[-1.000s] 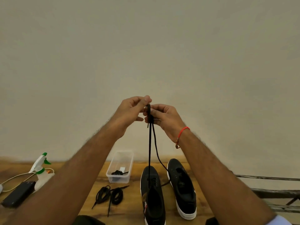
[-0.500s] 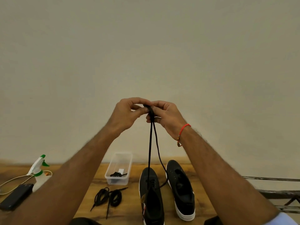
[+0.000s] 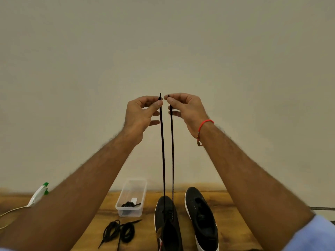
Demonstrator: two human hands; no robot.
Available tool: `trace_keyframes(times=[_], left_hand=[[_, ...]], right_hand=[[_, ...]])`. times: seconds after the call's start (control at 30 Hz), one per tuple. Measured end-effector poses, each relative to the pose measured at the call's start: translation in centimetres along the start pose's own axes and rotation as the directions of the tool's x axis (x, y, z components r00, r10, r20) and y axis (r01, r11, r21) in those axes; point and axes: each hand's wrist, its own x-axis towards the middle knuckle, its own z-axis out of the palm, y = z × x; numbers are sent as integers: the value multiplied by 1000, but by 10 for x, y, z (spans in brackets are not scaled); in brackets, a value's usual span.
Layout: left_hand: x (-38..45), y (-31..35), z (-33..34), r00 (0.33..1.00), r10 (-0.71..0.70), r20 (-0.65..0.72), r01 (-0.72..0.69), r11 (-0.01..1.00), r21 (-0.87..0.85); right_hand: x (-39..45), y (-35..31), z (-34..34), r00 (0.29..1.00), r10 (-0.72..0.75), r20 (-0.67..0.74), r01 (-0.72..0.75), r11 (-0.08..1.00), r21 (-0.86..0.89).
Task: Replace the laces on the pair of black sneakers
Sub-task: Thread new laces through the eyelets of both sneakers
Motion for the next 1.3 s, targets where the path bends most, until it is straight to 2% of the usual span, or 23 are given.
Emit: trace_keyframes(times=[0.17,0.3,0.4,0.77,1.3], left_hand=[[8,8,8,1000,-17,14,17,1000,-15],[9,11,8,1000,-12,-6,13,1000,12],[10,17,7,999,-19,29,19,1000,19],[18,29,4,997,1,76,-14,985,170],[18,26,3,997,43,68,-56,975,215]], right_hand=[[10,-11,0,999,-22,27,24,998,-50],[11,-8,-2,999,-35,-36,34,998,-45],[11,-9,-5,997,-34,-70,33,999,-19],[11,-19,-9,996,-63,-64,54,991,-122],[12,-19,-9,996,-65,-53,56,985,-162]])
